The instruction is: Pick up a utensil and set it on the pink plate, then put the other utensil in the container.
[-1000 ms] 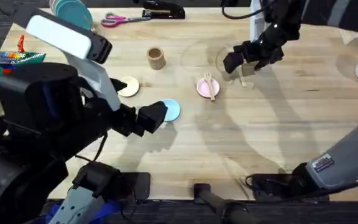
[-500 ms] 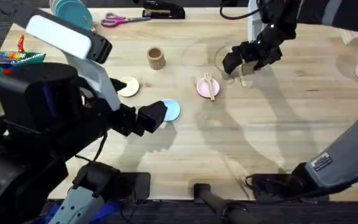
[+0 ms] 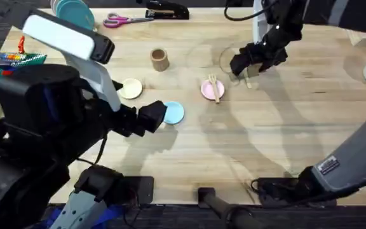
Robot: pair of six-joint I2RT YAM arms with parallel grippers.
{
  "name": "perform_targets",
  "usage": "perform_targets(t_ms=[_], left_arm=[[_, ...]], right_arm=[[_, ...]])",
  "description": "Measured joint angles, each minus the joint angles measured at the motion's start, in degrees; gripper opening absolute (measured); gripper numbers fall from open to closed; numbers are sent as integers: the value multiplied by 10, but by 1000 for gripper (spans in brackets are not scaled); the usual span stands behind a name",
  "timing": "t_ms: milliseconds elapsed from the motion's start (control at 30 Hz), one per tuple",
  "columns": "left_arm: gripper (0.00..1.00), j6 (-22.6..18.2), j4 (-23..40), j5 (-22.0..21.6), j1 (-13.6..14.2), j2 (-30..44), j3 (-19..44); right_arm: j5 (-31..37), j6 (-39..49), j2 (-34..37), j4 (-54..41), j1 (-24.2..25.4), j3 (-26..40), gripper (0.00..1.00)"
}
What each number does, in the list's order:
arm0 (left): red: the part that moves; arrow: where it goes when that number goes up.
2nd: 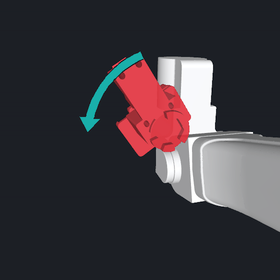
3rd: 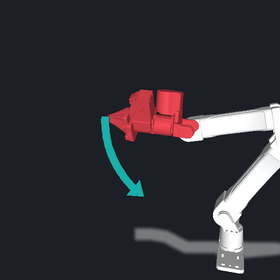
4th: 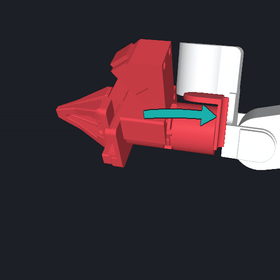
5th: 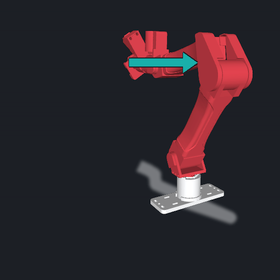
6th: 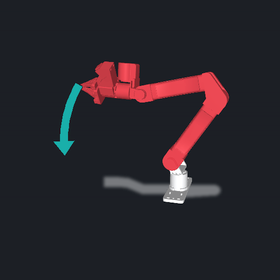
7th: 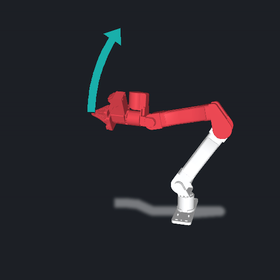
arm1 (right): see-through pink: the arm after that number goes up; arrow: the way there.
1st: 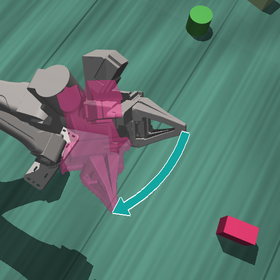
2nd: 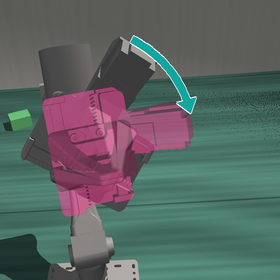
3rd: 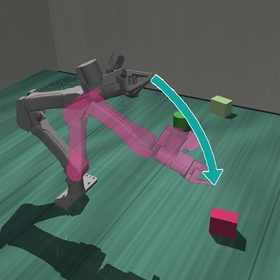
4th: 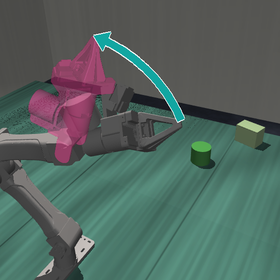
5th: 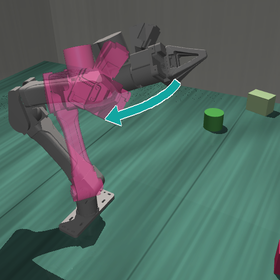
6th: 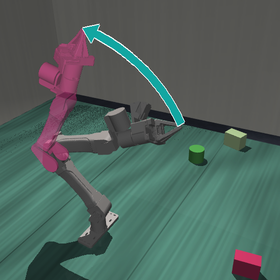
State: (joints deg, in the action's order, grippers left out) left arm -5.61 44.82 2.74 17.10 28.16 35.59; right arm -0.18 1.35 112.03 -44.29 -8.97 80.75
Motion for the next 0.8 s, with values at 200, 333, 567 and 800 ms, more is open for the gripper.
perform_targets(t_ms=[200, 333, 567, 800], left_arm=[[994, 0, 0, 0, 0, 0, 0], [994, 0, 0, -3, 0, 0, 0], [994, 0, 0, -6, 0, 0, 0], [993, 0, 0, -7, 0, 0, 0]], right_arm=[[13, -1, 1, 0, 1, 0, 496], [13, -10, 1, 1, 1, 0, 306], [10, -16, 1, 4, 1, 1, 43], [10, -8, 1, 8, 1, 1, 33]])
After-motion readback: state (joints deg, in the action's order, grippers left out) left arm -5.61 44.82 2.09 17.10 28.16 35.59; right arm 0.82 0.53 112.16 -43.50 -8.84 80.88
